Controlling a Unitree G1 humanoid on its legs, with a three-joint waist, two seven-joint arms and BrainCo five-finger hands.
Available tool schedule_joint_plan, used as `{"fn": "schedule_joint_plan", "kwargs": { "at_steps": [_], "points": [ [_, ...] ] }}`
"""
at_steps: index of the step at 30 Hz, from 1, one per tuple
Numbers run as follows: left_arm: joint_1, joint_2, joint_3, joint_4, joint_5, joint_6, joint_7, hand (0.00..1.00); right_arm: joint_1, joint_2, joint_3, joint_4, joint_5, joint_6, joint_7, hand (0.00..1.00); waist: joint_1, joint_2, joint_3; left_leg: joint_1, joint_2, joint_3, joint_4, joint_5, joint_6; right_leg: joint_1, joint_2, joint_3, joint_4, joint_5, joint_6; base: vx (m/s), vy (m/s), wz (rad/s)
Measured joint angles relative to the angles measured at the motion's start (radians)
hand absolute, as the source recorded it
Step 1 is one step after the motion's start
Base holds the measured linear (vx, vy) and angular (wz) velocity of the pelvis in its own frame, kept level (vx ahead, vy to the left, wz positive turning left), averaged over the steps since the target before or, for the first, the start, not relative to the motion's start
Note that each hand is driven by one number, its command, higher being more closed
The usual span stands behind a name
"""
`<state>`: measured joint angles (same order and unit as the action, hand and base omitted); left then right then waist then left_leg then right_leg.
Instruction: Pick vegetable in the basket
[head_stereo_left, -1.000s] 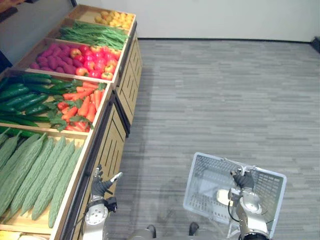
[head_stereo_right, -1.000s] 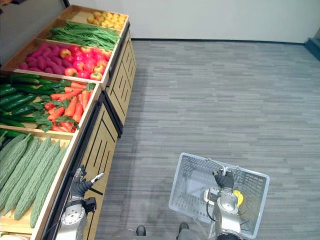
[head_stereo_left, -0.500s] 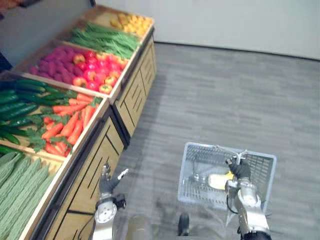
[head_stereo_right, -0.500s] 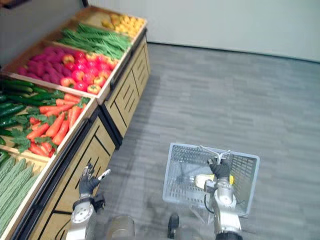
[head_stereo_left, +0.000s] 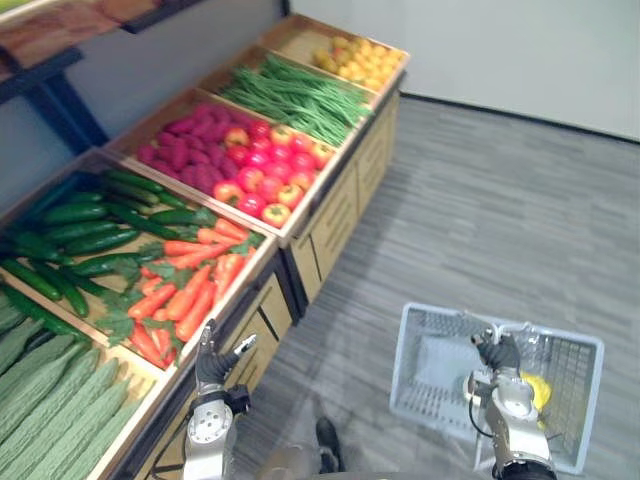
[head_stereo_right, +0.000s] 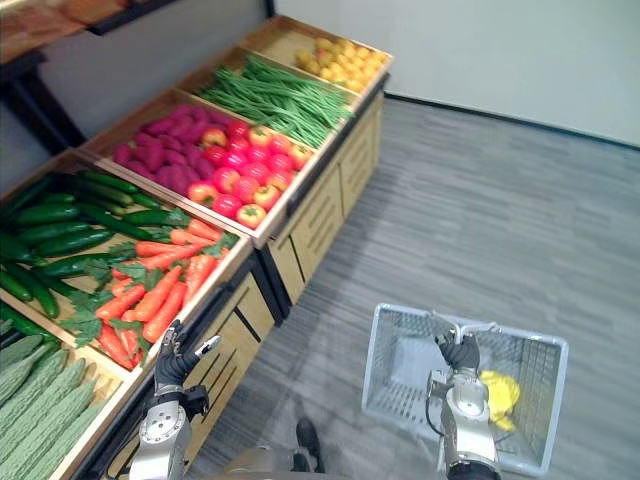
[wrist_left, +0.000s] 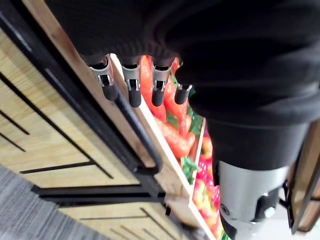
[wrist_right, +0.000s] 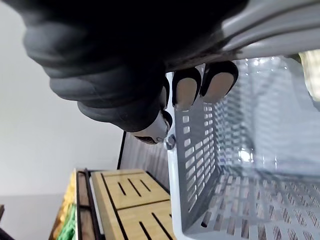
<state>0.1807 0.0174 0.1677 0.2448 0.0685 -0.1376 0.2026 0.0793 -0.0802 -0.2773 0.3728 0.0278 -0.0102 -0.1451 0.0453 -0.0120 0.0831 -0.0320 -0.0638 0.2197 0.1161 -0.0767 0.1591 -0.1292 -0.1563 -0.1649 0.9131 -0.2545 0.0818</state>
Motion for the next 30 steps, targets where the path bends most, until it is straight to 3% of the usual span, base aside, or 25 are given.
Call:
{"fn": "schedule_joint_plan", "kwargs": {
  "at_steps": [1,2,6,7,8,9,10,11,12,14,16,18,22,30],
  "points": [
    [-0.002,0.0,-0.001,-0.029,0.009,0.0,0.004,0.0,0.018,0.013,0.002,-0.043,0.0,0.0,0.008,1.0,-0.004,-0.002,0.002,0.027,0.001,-0.063,0.013,-0.012,-0.009,-0.066,0.022,0.044,-0.056,-0.023,-0.031,0.44,-0.062,2.0],
    [-0.003,-0.003,-0.001,-0.04,0.013,0.0,0.008,0.0,0.024,0.018,0.002,-0.065,0.0,0.0,0.012,1.0,-0.004,-0.001,0.002,0.032,0.003,-0.089,0.023,-0.021,-0.013,-0.09,0.034,0.07,-0.092,-0.028,-0.039,0.41,-0.136,1.52],
    [-0.007,-0.019,0.0,-0.097,0.014,-0.001,0.024,0.0,0.065,0.024,0.002,-0.166,0.001,-0.014,0.016,1.0,-0.001,-0.002,0.002,0.039,0.017,-0.267,0.124,-0.097,-0.067,-0.138,0.137,0.308,-0.376,-0.007,-0.025,0.32,-0.225,1.46],
    [-0.009,-0.016,-0.001,-0.099,0.014,-0.001,0.026,0.0,0.077,0.026,0.0,-0.18,0.002,-0.023,0.014,1.0,-0.006,-0.018,-0.006,0.014,0.007,-0.345,0.175,-0.137,-0.097,-0.123,0.152,0.391,-0.455,0.037,-0.035,0.18,-0.256,1.65],
    [-0.013,-0.014,-0.005,-0.103,0.014,-0.001,0.027,0.0,0.087,0.027,-0.002,-0.192,0.003,-0.025,0.014,1.0,-0.007,-0.03,-0.008,-0.001,-0.006,-0.374,0.203,-0.16,-0.11,-0.112,0.145,0.401,-0.485,0.072,-0.046,0.28,-0.407,1.9],
    [-0.014,-0.004,-0.007,-0.117,0.014,-0.002,0.029,0.0,0.114,0.043,-0.019,-0.218,0.003,-0.028,0.001,1.0,-0.007,-0.066,-0.008,-0.018,-0.034,-0.402,0.239,-0.189,-0.125,-0.101,0.114,0.4,-0.514,0.117,-0.009,0.21,-0.358,1.55],
    [0.002,-0.026,-0.008,-0.116,0.013,0.001,0.039,0.0,0.157,0.036,-0.102,-0.248,0.004,-0.041,-0.01,1.0,-0.006,-0.035,-0.011,-0.053,0.009,-0.401,0.288,-0.218,-0.145,-0.086,0.116,0.317,-0.518,0.107,-0.008,0.22,-0.375,1.73],
    [0.002,-0.039,-0.011,-0.117,0.013,0.003,0.039,0.0,0.199,0.003,-0.128,-0.246,0.01,-0.04,-0.01,1.0,-0.011,-0.015,-0.012,-0.071,0.056,-0.375,0.296,-0.215,-0.158,-0.071,0.121,0.249,-0.538,0.106,-0.022,0.15,-0.268,1.38],
    [-0.003,-0.043,-0.013,-0.116,0.013,0.003,0.039,0.0,0.203,-0.011,-0.129,-0.241,0.013,-0.038,-0.01,1.0,-0.012,-0.005,-0.014,-0.075,0.07,-0.364,0.289,-0.208,-0.169,-0.069,0.12,0.224,-0.542,0.107,-0.029,0.11,-0.222,1.2],
    [-0.017,-0.051,-0.013,-0.117,0.013,0.003,0.039,0.0,0.208,-0.012,-0.177,-0.242,0.021,-0.034,-0.027,1.0,-0.024,0.001,-0.015,-0.094,0.118,-0.322,0.243,-0.17,-0.211,-0.056,0.12,0.157,-0.567,0.12,-0.05,0.04,-0.206,0.86],
    [-0.037,-0.051,-0.018,-0.116,0.013,0.003,0.039,0.0,0.23,-0.008,-0.181,-0.242,0.023,-0.034,-0.028,1.0,-0.033,0.004,-0.013,-0.096,0.173,-0.22,0.226,-0.147,-0.211,-0.037,0.116,0.111,-0.582,0.122,-0.058,-0.03,-0.163,0.64],
    [-0.076,-0.05,-0.028,-0.116,0.013,0.003,0.039,0.0,0.241,0.017,-0.205,-0.242,0.041,-0.034,-0.03,1.0,-0.036,0.008,-0.014,-0.087,0.243,-0.034,0.212,-0.126,-0.19,-0.028,0.098,0.077,-0.584,0.121,-0.062,-0.08,-0.05,0.51],
    [-0.098,-0.027,-0.047,-0.116,0.014,0.003,0.041,0.0,0.24,0.039,-0.217,-0.242,0.055,-0.034,-0.03,1.0,-0.037,0.024,-0.02,-0.078,0.236,0.02,0.149,-0.083,-0.235,-0.032,0.081,0.084,-0.626,0.138,-0.052,-0.11,0.04,0.11],
    [-0.187,0.104,-0.086,-0.013,0.104,0.003,0.039,0.0,0.203,0.052,-0.155,-0.182,0.061,-0.034,0.002,1.0,-0.046,0.016,-0.027,-0.016,0.205,0.058,-0.061,0.039,-0.25,-0.029,0.094,0.123,-0.745,0.213,-0.034,-0.01,0.005,-0.11]
  ]
}}
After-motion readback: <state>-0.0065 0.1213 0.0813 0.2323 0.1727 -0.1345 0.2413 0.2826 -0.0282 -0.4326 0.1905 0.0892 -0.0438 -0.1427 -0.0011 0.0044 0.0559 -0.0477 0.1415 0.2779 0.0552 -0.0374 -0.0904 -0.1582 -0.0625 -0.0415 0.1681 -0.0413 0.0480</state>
